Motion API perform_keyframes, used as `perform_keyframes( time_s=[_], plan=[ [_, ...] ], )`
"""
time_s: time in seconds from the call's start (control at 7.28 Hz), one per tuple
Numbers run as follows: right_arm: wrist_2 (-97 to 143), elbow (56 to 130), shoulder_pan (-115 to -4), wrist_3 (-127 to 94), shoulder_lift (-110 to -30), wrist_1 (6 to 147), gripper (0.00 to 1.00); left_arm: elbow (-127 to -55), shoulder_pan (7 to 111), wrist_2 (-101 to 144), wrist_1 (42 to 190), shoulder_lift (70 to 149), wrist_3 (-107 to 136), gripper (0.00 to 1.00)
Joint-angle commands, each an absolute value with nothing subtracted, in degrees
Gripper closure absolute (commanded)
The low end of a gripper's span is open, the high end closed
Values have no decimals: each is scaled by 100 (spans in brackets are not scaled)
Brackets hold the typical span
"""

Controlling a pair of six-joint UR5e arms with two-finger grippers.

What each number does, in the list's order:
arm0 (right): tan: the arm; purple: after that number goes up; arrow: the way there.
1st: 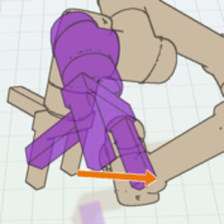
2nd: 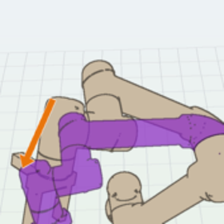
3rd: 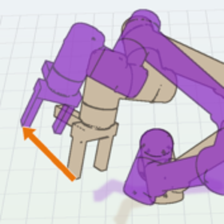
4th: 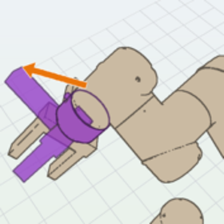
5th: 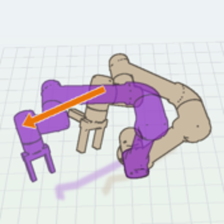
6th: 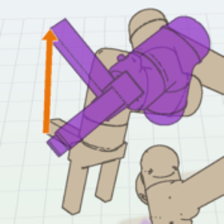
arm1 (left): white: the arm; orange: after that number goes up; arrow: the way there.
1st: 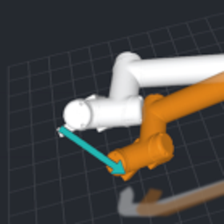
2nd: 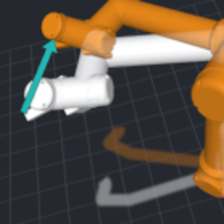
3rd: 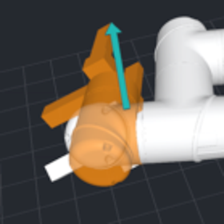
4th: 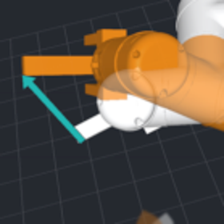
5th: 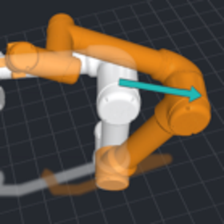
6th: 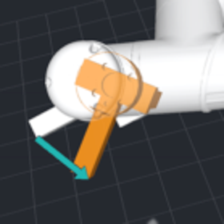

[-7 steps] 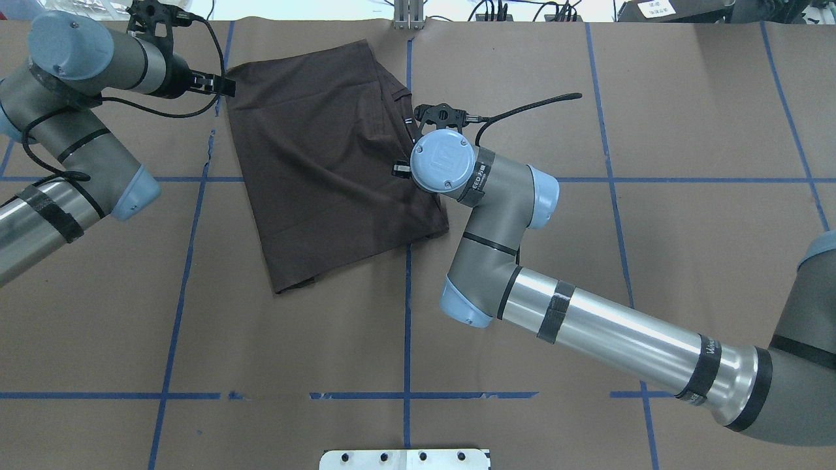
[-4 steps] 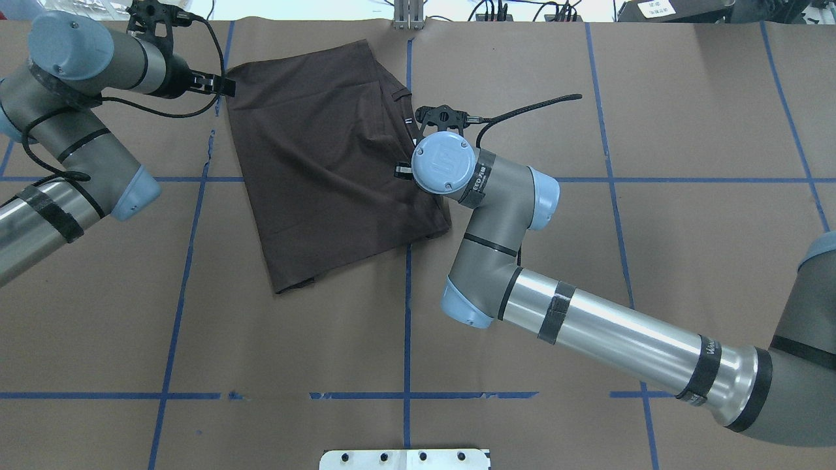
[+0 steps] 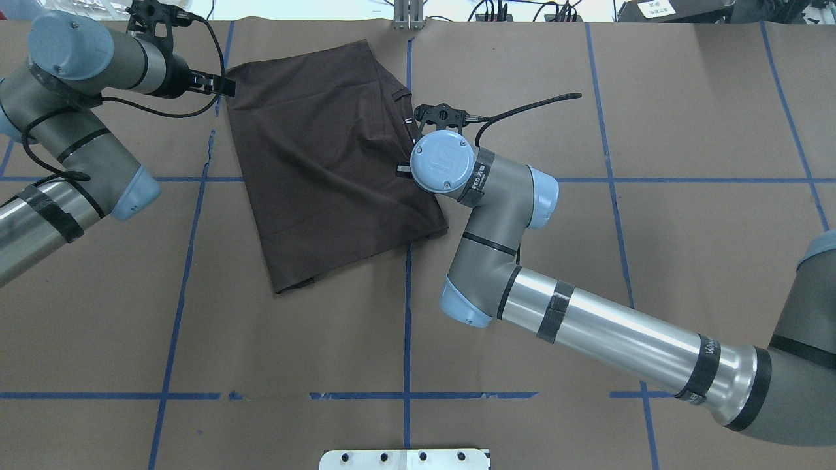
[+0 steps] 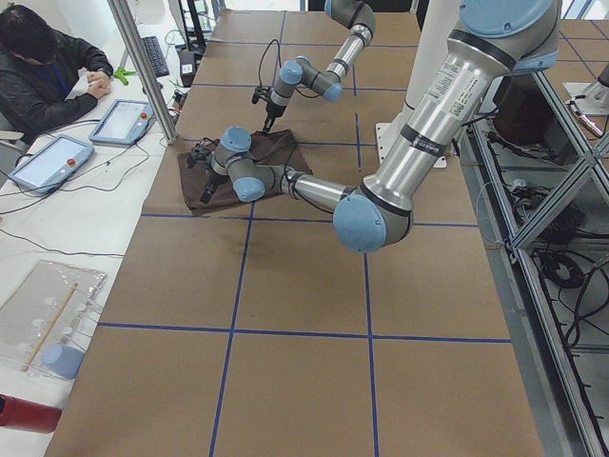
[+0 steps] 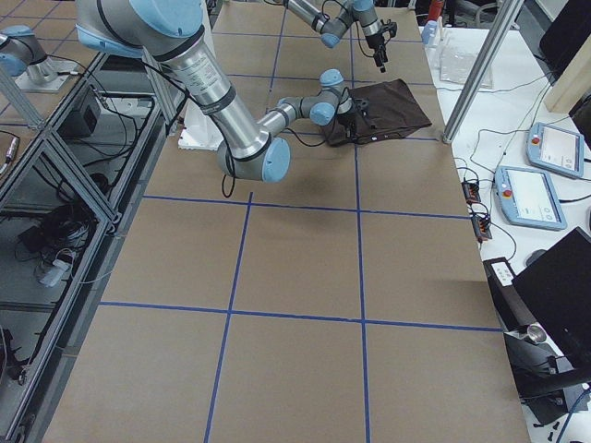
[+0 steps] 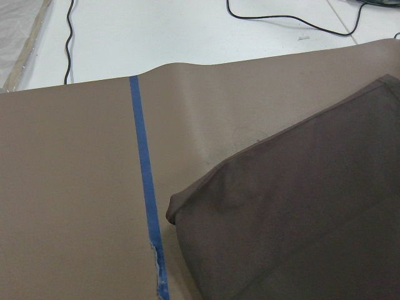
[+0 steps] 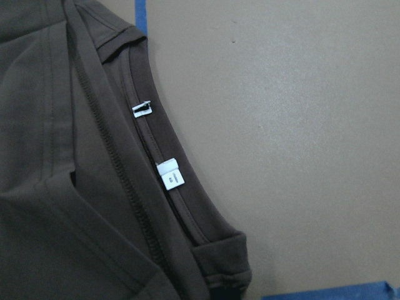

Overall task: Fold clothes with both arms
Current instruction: 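Drag the shirt toward the robot with the right gripper, straightening it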

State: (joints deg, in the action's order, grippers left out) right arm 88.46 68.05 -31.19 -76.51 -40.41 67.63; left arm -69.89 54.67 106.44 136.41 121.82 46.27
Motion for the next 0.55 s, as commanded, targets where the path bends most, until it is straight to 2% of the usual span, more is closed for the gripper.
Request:
perform_keyframes(
  time_s=[0.0,0.41],
  plan=[
    [8859,7361,-3120,-7664,-4382,6978,100,-7092,5458,10644,13641,12182,4815,0],
    [8335,9285,-2482,-7778,-6016,6979,100,-7382,5414,10644,13632,11963,4843,0]
  ],
)
